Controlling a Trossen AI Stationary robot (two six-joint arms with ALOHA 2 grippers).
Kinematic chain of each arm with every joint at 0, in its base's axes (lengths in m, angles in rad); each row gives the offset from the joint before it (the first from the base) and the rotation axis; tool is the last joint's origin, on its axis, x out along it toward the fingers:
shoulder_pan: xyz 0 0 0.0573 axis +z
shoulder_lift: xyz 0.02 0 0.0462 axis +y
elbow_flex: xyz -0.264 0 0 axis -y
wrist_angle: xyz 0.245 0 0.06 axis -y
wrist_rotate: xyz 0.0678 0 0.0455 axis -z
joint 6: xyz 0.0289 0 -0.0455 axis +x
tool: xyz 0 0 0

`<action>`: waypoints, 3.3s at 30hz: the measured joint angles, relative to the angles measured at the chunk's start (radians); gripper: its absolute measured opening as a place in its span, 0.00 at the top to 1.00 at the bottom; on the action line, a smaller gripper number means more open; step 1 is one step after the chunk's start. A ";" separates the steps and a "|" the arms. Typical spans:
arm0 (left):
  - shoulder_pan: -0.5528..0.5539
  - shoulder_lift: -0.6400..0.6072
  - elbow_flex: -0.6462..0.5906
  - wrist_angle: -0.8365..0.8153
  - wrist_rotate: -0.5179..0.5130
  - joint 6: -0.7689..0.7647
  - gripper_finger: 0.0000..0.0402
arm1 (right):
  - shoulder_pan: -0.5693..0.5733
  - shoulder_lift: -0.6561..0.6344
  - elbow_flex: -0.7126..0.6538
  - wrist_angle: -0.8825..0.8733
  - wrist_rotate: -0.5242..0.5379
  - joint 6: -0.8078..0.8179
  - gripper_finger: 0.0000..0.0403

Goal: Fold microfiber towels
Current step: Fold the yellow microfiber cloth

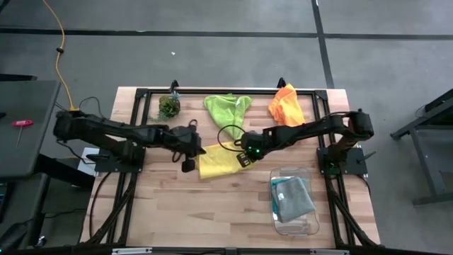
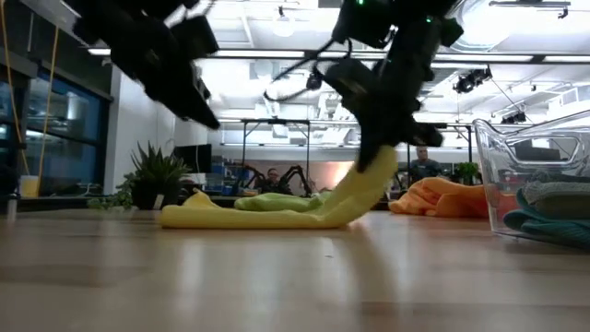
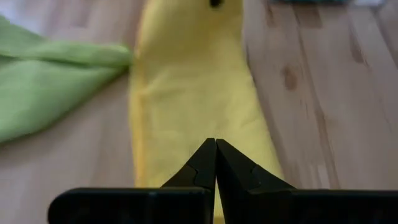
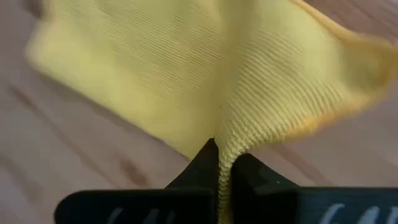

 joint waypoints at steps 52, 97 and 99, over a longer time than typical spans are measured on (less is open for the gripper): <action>0.014 -0.250 0.000 -0.079 -0.260 -0.174 1.00 | 0.035 0.242 0.001 0.904 -0.130 0.037 0.57; 0.015 -0.250 0.000 -0.079 -0.352 -0.203 1.00 | -0.050 0.290 0.002 0.613 -0.052 -0.555 0.99; 0.015 -0.250 0.000 -0.079 -0.359 -0.202 1.00 | -0.060 0.298 0.002 0.653 -0.051 -0.551 0.99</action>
